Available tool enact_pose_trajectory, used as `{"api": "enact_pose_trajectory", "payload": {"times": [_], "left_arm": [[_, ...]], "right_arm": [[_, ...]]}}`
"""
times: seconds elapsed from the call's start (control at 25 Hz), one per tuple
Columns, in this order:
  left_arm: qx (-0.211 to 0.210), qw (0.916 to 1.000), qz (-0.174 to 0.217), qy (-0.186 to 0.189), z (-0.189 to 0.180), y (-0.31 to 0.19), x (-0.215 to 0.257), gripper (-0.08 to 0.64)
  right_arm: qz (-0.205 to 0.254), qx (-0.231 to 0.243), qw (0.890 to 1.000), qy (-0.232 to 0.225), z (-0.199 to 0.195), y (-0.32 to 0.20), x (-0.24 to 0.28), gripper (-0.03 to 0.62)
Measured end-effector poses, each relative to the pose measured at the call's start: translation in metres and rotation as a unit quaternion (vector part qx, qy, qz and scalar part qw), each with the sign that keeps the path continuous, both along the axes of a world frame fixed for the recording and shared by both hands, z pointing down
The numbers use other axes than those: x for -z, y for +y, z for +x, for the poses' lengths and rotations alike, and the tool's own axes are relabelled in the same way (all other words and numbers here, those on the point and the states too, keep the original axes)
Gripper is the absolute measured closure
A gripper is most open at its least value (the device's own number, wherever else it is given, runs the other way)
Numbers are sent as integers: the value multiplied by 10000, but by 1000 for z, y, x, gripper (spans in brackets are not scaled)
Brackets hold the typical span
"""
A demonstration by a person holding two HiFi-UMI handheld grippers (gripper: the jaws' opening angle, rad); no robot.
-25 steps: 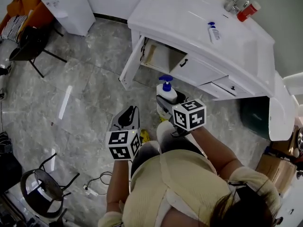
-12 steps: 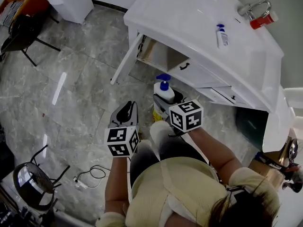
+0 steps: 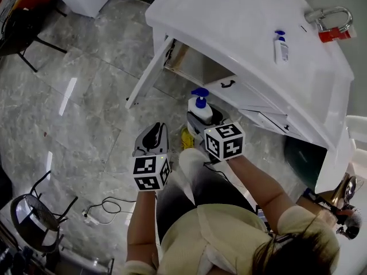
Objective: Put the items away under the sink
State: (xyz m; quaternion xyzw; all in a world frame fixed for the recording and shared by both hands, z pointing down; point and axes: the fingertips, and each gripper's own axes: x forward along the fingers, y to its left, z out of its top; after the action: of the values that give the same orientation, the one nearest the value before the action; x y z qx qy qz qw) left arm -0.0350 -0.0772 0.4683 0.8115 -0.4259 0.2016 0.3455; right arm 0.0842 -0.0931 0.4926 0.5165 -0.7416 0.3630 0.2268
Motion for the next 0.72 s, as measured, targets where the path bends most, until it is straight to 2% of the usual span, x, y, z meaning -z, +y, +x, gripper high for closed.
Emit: {"api": "enact_pose_trajectory", "payload": {"times": [0.36,0.72], "left_arm": [[-154,9997,-83,-176,17,-12,-56,477],[-324,9987,-359,-184,28,-16,-100,477]], "right_arm": [[51,-65,10000,0,12,-25,-60,313],[110,-87,9999,-30,10,-52,-107,313]]}}
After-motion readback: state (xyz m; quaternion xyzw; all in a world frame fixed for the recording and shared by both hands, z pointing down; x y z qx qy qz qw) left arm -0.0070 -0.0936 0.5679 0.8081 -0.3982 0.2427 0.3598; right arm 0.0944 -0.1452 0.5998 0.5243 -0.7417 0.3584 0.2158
